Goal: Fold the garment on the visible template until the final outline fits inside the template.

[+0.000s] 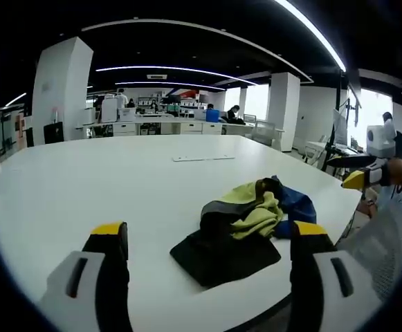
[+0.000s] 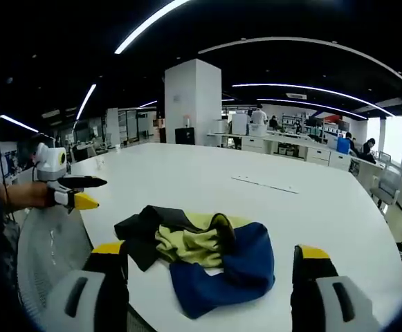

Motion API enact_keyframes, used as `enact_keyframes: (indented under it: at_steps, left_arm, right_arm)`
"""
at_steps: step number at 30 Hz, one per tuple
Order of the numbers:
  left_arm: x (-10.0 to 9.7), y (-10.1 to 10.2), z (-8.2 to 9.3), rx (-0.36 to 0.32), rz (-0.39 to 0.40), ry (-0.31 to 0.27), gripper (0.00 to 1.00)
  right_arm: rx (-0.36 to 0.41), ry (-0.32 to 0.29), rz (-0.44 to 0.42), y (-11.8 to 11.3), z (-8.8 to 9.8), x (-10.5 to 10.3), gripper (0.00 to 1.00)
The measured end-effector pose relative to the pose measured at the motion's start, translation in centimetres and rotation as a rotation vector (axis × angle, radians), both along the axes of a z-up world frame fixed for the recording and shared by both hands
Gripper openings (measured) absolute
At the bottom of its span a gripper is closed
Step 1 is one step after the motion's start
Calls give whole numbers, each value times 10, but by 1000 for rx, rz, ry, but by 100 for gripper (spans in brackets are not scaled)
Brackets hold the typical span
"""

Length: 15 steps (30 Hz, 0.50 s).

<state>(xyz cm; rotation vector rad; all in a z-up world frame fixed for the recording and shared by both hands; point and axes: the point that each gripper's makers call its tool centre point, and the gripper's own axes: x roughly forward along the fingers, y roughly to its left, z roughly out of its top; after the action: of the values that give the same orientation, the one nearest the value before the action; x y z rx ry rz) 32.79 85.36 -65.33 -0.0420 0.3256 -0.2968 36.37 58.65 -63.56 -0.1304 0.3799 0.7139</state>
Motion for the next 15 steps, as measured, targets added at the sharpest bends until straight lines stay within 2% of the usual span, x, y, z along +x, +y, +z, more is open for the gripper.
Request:
enact_keyframes:
  at_steps: [15]
  left_arm:
    - [-1,-4,-2,25,-21,6,91]
  right_arm:
    - [1,-6,15,-2,1,0,99]
